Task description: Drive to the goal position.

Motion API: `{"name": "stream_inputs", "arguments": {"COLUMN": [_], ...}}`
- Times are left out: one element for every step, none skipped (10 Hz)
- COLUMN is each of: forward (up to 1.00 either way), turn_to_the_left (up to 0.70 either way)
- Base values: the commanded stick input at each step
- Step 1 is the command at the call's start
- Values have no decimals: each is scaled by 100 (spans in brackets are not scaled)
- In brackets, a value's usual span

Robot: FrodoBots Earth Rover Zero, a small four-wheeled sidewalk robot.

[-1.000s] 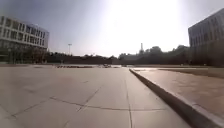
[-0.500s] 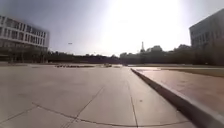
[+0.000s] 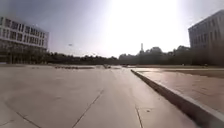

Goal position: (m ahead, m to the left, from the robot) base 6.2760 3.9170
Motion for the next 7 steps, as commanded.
{"name": "stream_inputs", "arguments": {"forward": [70, 70, 70, 70, 70, 70, 70], "turn_to_the_left": [0, 0, 0, 0, 0, 0, 0]}}
